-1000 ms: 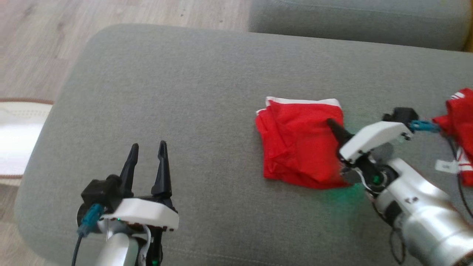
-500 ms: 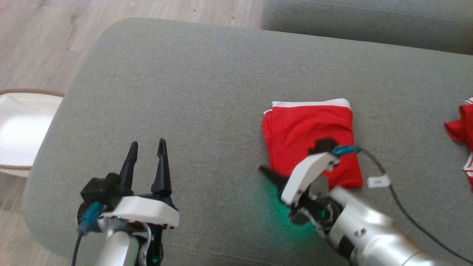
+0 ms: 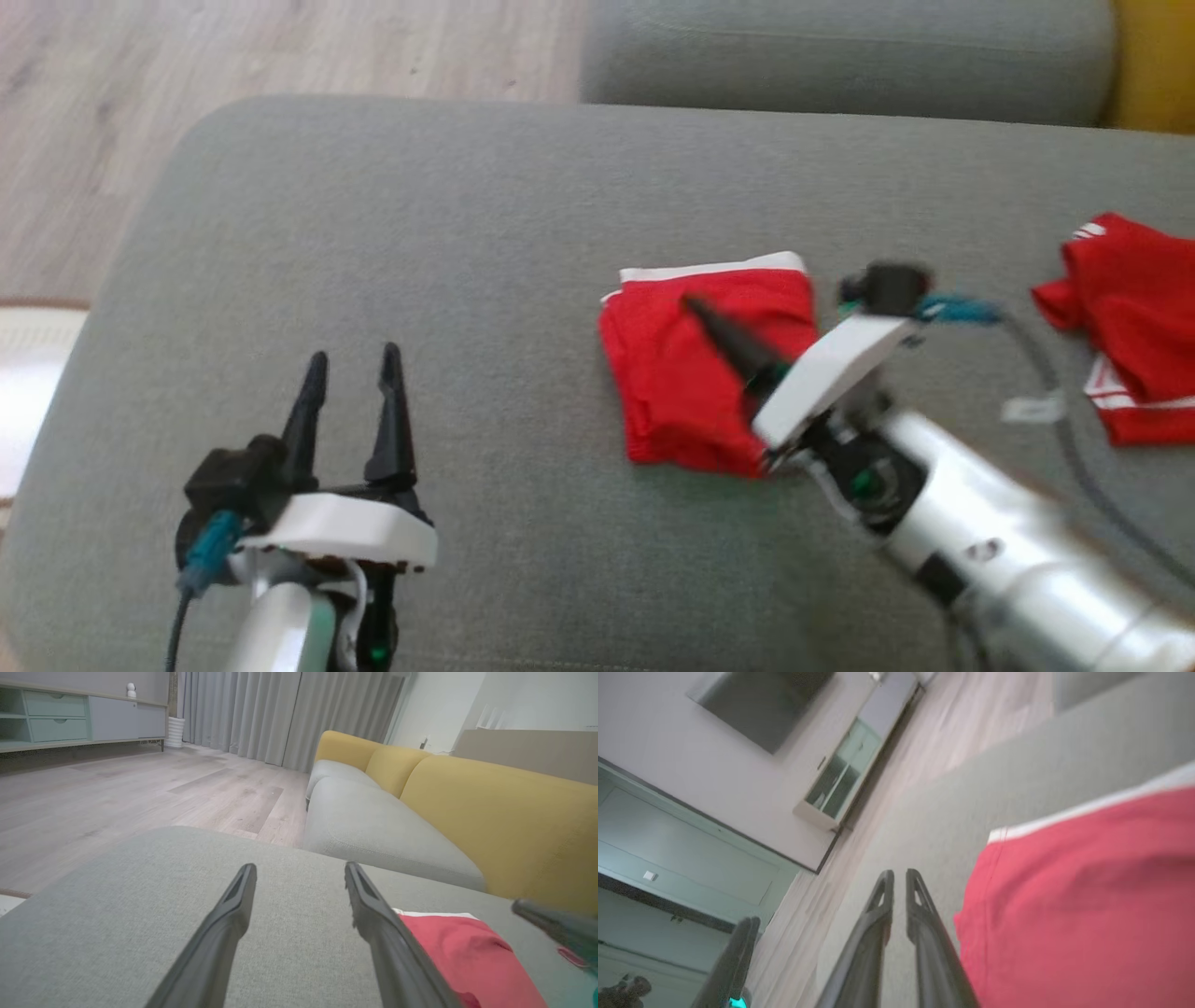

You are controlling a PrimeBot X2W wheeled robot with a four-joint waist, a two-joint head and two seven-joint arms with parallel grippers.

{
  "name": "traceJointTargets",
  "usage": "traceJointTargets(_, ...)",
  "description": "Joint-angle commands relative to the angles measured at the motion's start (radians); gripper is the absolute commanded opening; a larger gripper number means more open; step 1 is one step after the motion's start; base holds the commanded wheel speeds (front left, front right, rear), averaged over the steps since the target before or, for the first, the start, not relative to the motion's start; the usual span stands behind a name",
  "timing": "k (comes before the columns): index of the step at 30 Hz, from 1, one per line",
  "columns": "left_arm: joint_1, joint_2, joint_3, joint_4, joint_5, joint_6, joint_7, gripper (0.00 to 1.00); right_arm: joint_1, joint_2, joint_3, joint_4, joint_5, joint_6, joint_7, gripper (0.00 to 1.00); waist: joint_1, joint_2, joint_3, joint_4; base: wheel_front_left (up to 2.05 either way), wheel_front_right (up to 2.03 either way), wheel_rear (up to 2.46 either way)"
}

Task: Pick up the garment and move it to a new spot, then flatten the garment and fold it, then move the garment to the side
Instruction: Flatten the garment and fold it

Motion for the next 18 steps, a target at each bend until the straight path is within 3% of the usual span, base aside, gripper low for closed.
traceJointTargets(1,-0.024,0.001,0.049,-0.034,0.010,-0.002,-0.012,1.00,-0.044,-0.028,-0.022,-0.063,-0.024,-0.001,-0.034,0.98,0.0000,0.0000,-0.019,-0.031,0.00,0.00,0.00)
traceJointTargets(6,-0.010,0.003,0.077,-0.043,0.027,-0.007,-0.012,1.00,-0.060,-0.155,-0.072,-0.153,-0.118,-0.001,-0.147,1.00,0.0000,0.0000,-0.039,-0.085,0.00,0.00,0.00)
traceJointTargets(11,-0.006,0.011,0.104,-0.061,0.040,-0.010,-0.012,1.00,-0.030,-0.252,-0.146,-0.160,-0.232,-0.001,-0.251,1.00,0.0000,0.0000,-0.053,-0.127,0.00,0.00,0.00)
traceJointTargets(14,-0.008,0.024,0.124,-0.069,0.051,-0.010,-0.012,1.00,0.018,-0.279,-0.218,-0.127,-0.325,-0.001,-0.280,1.00,0.0000,0.0000,-0.062,-0.149,0.00,0.00,0.00)
traceJointTargets(18,-0.001,0.034,0.146,-0.074,0.059,-0.009,-0.012,1.00,0.101,-0.255,-0.343,-0.052,-0.465,-0.001,-0.290,1.00,0.0000,0.0000,-0.068,-0.172,0.00,0.00,0.00)
